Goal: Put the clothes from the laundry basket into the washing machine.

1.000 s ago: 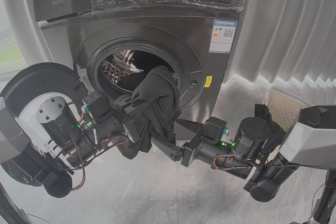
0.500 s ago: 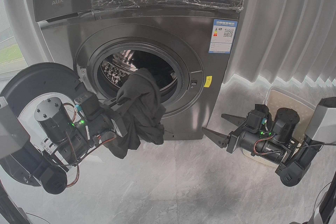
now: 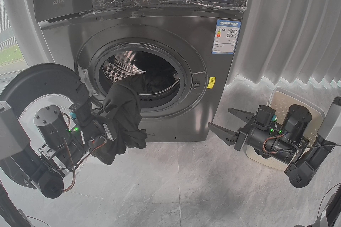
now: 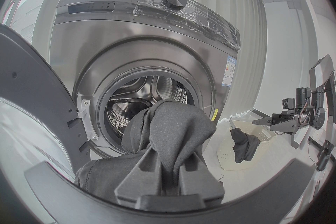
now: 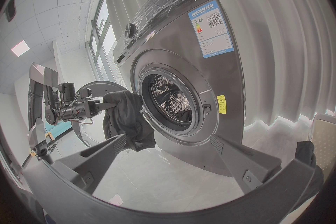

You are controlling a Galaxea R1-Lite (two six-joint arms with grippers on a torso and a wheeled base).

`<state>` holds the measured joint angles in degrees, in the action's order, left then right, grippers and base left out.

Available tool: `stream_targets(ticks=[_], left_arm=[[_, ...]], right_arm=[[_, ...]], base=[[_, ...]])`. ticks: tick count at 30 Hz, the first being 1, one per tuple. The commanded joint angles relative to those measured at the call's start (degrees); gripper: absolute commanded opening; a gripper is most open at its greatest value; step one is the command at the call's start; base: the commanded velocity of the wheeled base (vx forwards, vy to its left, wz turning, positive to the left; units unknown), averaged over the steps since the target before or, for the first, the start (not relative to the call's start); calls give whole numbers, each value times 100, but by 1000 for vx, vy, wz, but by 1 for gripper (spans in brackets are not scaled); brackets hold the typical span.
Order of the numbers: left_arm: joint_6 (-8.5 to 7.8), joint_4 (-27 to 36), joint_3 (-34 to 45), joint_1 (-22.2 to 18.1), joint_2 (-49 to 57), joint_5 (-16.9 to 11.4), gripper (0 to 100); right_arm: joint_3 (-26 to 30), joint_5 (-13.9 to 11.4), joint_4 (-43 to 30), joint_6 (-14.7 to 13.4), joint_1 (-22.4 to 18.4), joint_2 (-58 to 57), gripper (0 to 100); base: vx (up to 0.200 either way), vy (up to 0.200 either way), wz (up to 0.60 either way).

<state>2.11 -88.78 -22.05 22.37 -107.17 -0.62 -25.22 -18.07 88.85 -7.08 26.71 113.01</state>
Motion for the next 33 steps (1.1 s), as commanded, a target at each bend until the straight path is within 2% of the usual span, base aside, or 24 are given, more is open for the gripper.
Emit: stream_targets(ticks=[1, 16, 25, 33], left_arm=[[0, -7, 17, 4, 3, -26, 0], [-44, -7, -45, 13, -419, 36, 0], [-44, -16, -36, 118, -691, 62, 0], [-35, -25, -10, 145, -727, 62, 0]], right_arm=[[0, 5, 1, -4, 45, -33, 100], [158, 22, 1, -4, 265, -24, 100], [202, 31, 1, -4, 344, -33, 100], [518, 14, -8, 32, 396, -16, 100]], base=[[0, 0, 0], [200, 0, 0], [0, 0, 0], [0, 200, 0]])
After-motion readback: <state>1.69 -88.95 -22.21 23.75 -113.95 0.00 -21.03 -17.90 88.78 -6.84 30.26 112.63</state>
